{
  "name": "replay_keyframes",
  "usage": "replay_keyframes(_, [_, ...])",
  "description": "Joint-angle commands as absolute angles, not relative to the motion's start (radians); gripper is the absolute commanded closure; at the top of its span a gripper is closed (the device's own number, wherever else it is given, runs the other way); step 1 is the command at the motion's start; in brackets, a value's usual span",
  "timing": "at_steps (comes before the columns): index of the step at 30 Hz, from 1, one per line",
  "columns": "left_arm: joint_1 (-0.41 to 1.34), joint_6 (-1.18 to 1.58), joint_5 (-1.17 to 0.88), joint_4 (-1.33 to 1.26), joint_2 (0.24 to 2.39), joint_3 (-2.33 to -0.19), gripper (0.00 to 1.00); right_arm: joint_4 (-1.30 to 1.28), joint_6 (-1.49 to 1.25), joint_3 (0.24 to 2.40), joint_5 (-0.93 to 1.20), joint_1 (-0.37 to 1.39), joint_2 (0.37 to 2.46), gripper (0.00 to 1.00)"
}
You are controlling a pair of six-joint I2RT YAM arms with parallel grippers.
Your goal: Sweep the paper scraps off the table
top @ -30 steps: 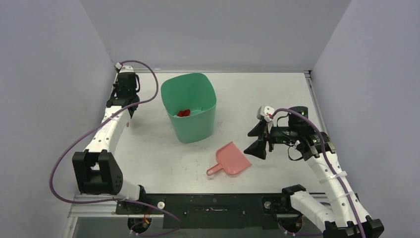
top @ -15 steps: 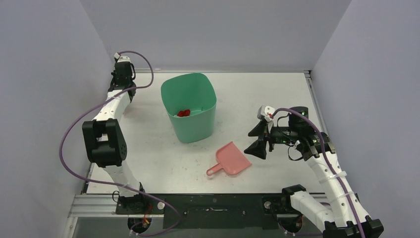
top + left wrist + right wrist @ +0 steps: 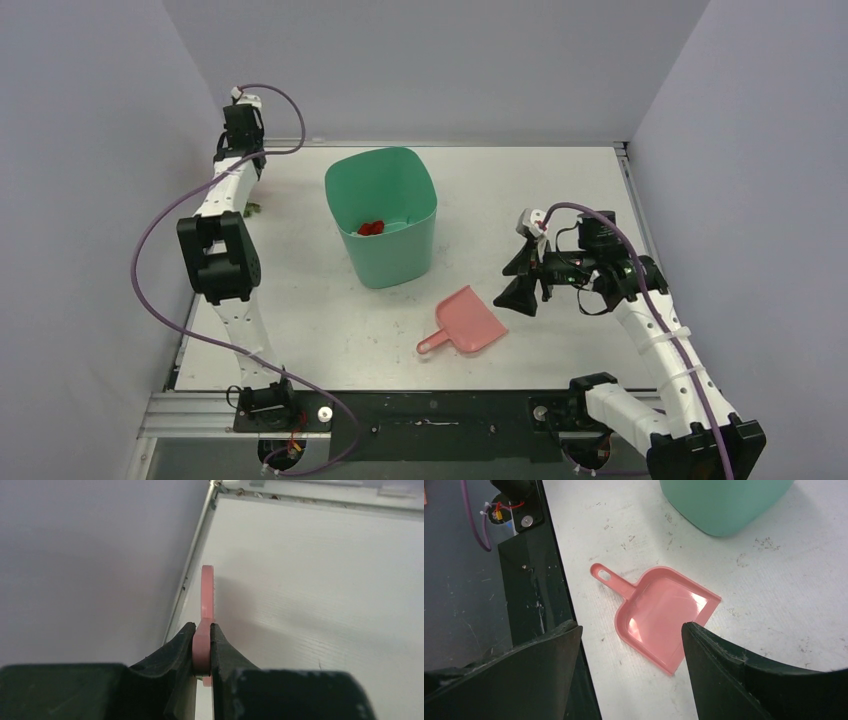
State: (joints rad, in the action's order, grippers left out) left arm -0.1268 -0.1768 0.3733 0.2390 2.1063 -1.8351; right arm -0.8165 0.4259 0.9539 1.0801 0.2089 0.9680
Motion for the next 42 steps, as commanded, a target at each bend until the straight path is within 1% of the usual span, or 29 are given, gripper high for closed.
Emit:
replay_keyframes(1, [-0.129, -0.135, 0.215, 0.322, 2.102, -1.844, 1.00, -0.810, 0.472, 1.002, 1.079, 0.206, 0.976, 0.26])
replay_keyframes(3, [-0.126, -0.119, 0.186, 0.351, 2.073, -1.817, 1.00, -0.824, 0.500, 1.009, 1.050, 0.224, 0.992, 0.25])
replay_keyframes(7, [-0.107, -0.090, 0.165, 0.373, 1.949, -1.675, 1.00, -0.918, 0.599, 1.052, 0.941, 0.299, 1.057, 0.26])
replay_keyframes(13, [-0.043, -0.032, 0.189, 0.386, 1.705, -1.349, 1.00, -0.885, 0.618, 1.041, 0.855, 0.375, 1.044, 0.26])
replay_keyframes(15, [-0.010, -0.017, 0.188, 0.412, 1.639, -1.287, 1.00, -0.886, 0.623, 1.045, 0.824, 0.406, 1.041, 0.26])
replay_keyframes(18, [0.072, -0.037, 0.257, 0.423, 1.532, -1.232, 1.00, -0.888, 0.617, 1.048, 0.813, 0.429, 1.025, 0.26])
replay_keyframes(24, [0.062, -0.119, 0.404, 0.382, 1.383, -1.253, 1.00, -0.868, 0.573, 1.021, 0.816, 0.435, 0.958, 0.26])
replay_keyframes(28, [0.052, -0.234, 0.566, 0.302, 1.431, -1.294, 1.00, -0.875, 0.572, 1.019, 0.804, 0.435, 0.939, 0.26])
replay_keyframes(30, [0.043, -0.308, 0.656, 0.231, 1.500, -1.288, 1.00, -0.878, 0.581, 1.018, 0.792, 0.436, 0.932, 0.26])
replay_keyframes(32, [0.031, -0.316, 0.689, 0.241, 1.604, -1.338, 1.00, -0.869, 0.576, 1.014, 0.787, 0.437, 0.931, 0.26])
replay_keyframes(34, [0.029, -0.300, 0.686, 0.275, 1.702, -1.393, 1.00, -0.866, 0.569, 1.007, 0.784, 0.443, 0.937, 0.26])
replay_keyframes(37, [0.029, -0.278, 0.665, 0.242, 1.793, -1.406, 1.00, -0.871, 0.573, 0.992, 0.751, 0.467, 0.942, 0.26])
replay_keyframes(40, [0.027, -0.271, 0.651, 0.231, 1.840, -1.390, 1.00, -0.887, 0.603, 0.977, 0.724, 0.507, 0.931, 0.25])
replay_keyframes(42, [0.029, -0.246, 0.612, 0.239, 1.824, -1.365, 1.00, -0.885, 0.607, 0.966, 0.708, 0.528, 0.920, 0.24])
